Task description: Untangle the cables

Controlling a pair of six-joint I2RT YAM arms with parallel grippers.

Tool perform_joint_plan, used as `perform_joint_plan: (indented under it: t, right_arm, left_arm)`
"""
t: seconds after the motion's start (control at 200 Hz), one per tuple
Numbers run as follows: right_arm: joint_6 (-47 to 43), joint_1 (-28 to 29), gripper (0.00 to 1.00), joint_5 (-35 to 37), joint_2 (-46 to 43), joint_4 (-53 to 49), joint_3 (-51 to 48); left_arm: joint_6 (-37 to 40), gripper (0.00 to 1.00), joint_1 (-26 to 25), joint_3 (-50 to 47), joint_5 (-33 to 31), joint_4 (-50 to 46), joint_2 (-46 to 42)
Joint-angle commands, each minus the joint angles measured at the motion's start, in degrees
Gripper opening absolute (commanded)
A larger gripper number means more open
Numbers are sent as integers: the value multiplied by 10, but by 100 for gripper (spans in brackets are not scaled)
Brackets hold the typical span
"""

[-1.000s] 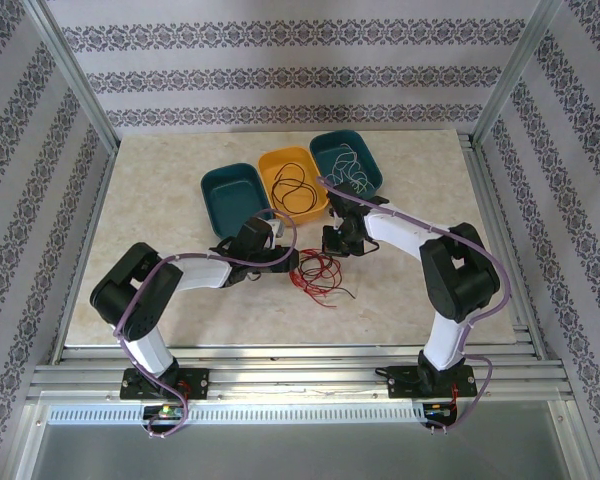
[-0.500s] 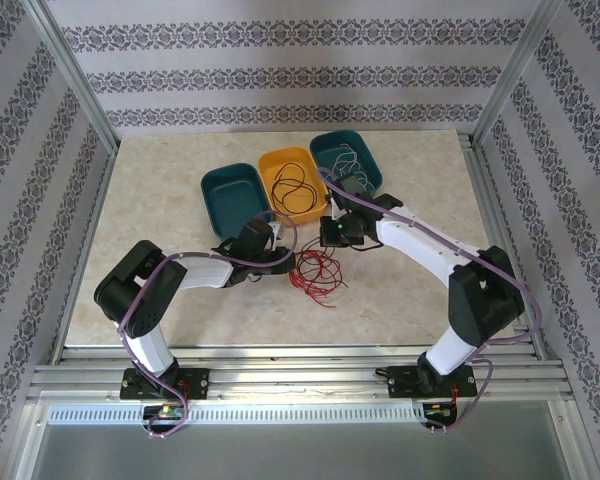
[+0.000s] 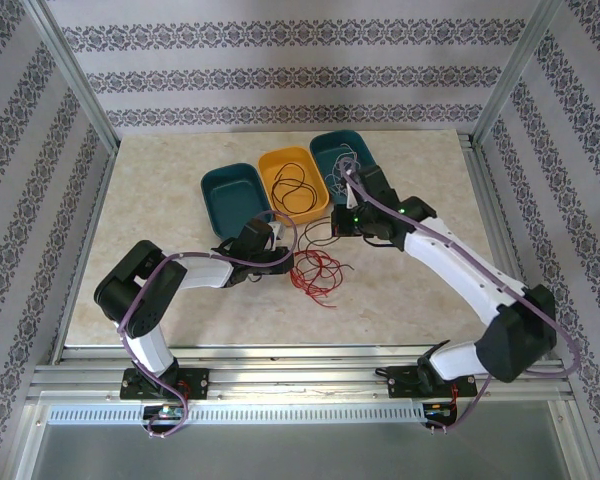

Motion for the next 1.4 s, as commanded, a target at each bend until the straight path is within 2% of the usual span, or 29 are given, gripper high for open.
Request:
perform_joint_plan:
  t: [0.0,0.235,0.44,0.605,0.929,1.129,1.399]
  right_arm:
    - [-7,-12,0,34,-34,-8,-4]
    - [-3,-27,0,65,-68,1,-12]
    - [-13,-30,0,85,-34,15,35]
    - [-29,-31,0,84,46,33,122]
    - [-28,-23,0,79,252,82,318]
    - [-20,-22,0,99,391,59,461]
    - [-17,-23,0,123,522,22,606]
  left_arm:
    - [-3,4,-7,-2,-3,24,-5]
    - [-4,2,-7,-17,-9,32,-23]
    - [-16,4,-6,-54,-20,62,-54]
    - [-22,18,-6,-72,-24,79,-70]
    - [-42,31,-6,-96,-33,107,-91]
    - [-28,51,-6,-94,-49,67,-122]
    - [-28,64,-5,-107,-66,45,-150]
